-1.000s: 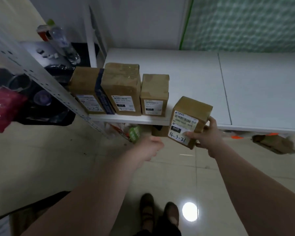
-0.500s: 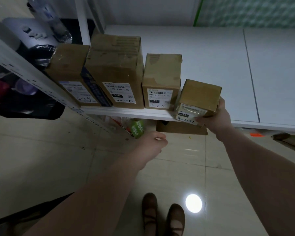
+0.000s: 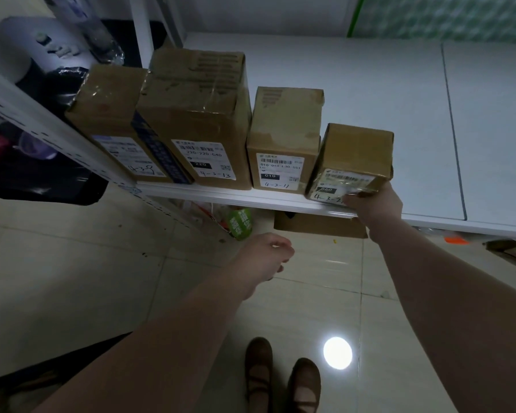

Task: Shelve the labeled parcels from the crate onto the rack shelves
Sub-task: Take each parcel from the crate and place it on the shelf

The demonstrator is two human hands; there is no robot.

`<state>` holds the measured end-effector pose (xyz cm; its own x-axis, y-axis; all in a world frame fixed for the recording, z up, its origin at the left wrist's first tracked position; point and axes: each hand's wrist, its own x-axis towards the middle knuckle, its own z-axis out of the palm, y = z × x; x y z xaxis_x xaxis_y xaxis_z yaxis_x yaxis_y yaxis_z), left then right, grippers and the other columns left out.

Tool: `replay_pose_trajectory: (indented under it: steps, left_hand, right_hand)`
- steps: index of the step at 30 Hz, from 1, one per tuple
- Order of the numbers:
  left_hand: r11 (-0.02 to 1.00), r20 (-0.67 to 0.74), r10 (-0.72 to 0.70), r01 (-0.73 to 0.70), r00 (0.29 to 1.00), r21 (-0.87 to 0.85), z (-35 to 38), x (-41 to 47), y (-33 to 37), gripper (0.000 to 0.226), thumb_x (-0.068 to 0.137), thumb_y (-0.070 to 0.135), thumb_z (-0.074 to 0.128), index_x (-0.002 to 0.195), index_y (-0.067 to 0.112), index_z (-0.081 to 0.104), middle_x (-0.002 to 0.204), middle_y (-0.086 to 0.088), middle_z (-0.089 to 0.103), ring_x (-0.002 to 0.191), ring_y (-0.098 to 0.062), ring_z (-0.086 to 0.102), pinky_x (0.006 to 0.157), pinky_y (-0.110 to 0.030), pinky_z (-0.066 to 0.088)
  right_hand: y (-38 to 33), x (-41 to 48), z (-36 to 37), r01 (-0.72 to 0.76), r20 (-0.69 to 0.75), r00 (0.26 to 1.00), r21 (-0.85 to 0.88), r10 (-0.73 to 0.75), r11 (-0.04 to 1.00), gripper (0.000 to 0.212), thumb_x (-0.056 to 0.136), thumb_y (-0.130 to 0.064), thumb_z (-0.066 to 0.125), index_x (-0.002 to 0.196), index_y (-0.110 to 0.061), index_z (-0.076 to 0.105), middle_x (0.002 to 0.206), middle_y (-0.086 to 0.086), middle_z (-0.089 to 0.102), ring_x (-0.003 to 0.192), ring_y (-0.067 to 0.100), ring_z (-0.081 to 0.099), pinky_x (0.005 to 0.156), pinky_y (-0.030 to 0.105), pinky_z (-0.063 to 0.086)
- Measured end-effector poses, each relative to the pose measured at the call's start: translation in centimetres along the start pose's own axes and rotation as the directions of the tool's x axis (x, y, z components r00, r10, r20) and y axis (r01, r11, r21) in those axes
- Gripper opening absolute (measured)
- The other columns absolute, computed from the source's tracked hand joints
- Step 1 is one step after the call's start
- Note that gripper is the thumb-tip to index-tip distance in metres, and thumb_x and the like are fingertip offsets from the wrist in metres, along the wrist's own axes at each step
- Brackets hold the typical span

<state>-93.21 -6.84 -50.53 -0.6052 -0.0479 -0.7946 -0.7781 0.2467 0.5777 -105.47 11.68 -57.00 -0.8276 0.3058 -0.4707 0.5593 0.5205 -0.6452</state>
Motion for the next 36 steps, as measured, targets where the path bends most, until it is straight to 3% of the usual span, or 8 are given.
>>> replay_pose_trajectory:
  steps: [10,13,17,21,24,28,32,36]
  left_hand:
    - [1.0,-0.034,-0.019,0.019,0.999,-0.005,-0.2,0.1,-0.2,0.027,0.096,0.023,0.054,0.121,0.019,0.059,0.112,-0.004,0.063,0.103,-0.02,0.061,0.083,-0.031,0.049]
    - [1.0,-0.046,-0.019,0.019,0.999,-0.009,-0.5,-0.7,-0.3,0.027,0.096,0.023,0.053,0.122,0.019,0.059,0.114,-0.005,0.063,0.102,-0.02,0.061,0.085,-0.032,0.048]
    - [0.999,-0.07,-0.014,0.011,0.997,-0.046,-1.0,-3.0,-0.3,0.025,0.096,0.021,0.052,0.119,0.019,0.059,0.114,-0.006,0.062,0.104,-0.021,0.06,0.082,-0.031,0.047]
    - [0.995,-0.122,0.013,-0.025,0.992,-0.095,-1.5,-6.6,-0.9,0.02,0.095,0.022,0.054,0.114,0.02,0.06,0.112,-0.006,0.064,0.096,-0.019,0.061,0.077,-0.029,0.046]
    - [0.991,-0.178,0.031,-0.054,0.984,-0.125,-2.3,-10.4,-2.3,0.021,0.095,0.021,0.054,0.114,0.019,0.061,0.108,-0.006,0.065,0.084,-0.015,0.059,0.072,-0.027,0.045]
    - [0.996,-0.326,0.017,-0.045,0.945,-0.08,-4.3,-15.5,-6.8,0.019,0.094,0.017,0.056,0.112,0.014,0.063,0.092,-0.009,0.063,0.071,-0.013,0.056,0.064,-0.02,0.045]
    - [0.974,-0.472,-0.149,0.046,0.869,-0.222,-6.5,-20.0,-13.8,0.008,0.09,0.015,0.06,0.094,0.014,0.067,0.081,-0.006,0.065,0.075,-0.018,0.058,0.075,-0.031,0.05]
    - [0.961,-0.574,-0.241,0.11,0.782,-0.254,-8.8,-23.8,-21.0,0.019,0.091,0.016,0.058,0.108,0.013,0.065,0.089,-0.005,0.066,0.08,-0.02,0.063,0.075,-0.033,0.052]
  right_hand:
    - [-0.5,1.0,0.2,0.038,0.058,0.998,-0.055,-0.035,0.998,0.046,0.079,-0.023,0.075,0.122,-0.018,0.058,0.114,0.007,0.068,0.101,0.034,0.066,0.089,0.048,0.056]
    - [-0.2,0.4,-0.2,0.016,0.097,0.995,-0.062,-0.01,0.998,0.056,0.083,-0.016,0.068,0.135,-0.022,0.049,0.122,0.007,0.064,0.105,0.033,0.063,0.092,0.047,0.054]
    - [-0.2,-2.5,-1.1,-0.083,0.138,0.987,-0.021,0.085,0.996,0.077,0.087,-0.013,0.069,0.152,-0.023,0.029,0.128,0.012,0.056,0.094,0.029,0.062,0.066,0.033,0.054]
    - [0.7,-7.1,-1.4,-0.208,0.297,0.939,0.096,0.171,0.973,0.043,0.087,-0.014,0.069,0.128,-0.014,0.057,0.12,0.014,0.06,0.088,0.025,0.061,0.077,0.037,0.058]
    - [1.3,-12.3,-1.4,-0.245,0.447,0.878,0.112,0.171,0.963,0.03,0.088,-0.01,0.068,0.117,-0.008,0.062,0.1,0.011,0.064,0.081,0.022,0.06,0.067,0.032,0.054]
    - [2.0,-20.0,-0.8,-0.223,0.536,0.829,0.054,0.16,0.973,0.02,0.087,-0.008,0.068,0.107,-0.007,0.066,0.084,0.009,0.064,0.07,0.02,0.058,0.063,0.029,0.052]
    - [2.8,-26.2,0.7,-0.188,0.594,0.786,-0.033,0.171,0.982,0.018,0.085,-0.008,0.068,0.103,-0.005,0.068,0.082,0.009,0.065,0.068,0.02,0.059,0.063,0.03,0.052]
    - [4.0,-31.8,2.6,0.009,0.621,0.775,-0.191,0.114,0.981,0.015,0.085,-0.013,0.067,0.099,-0.008,0.069,0.086,0.009,0.067,0.071,0.022,0.062,0.066,0.033,0.053]
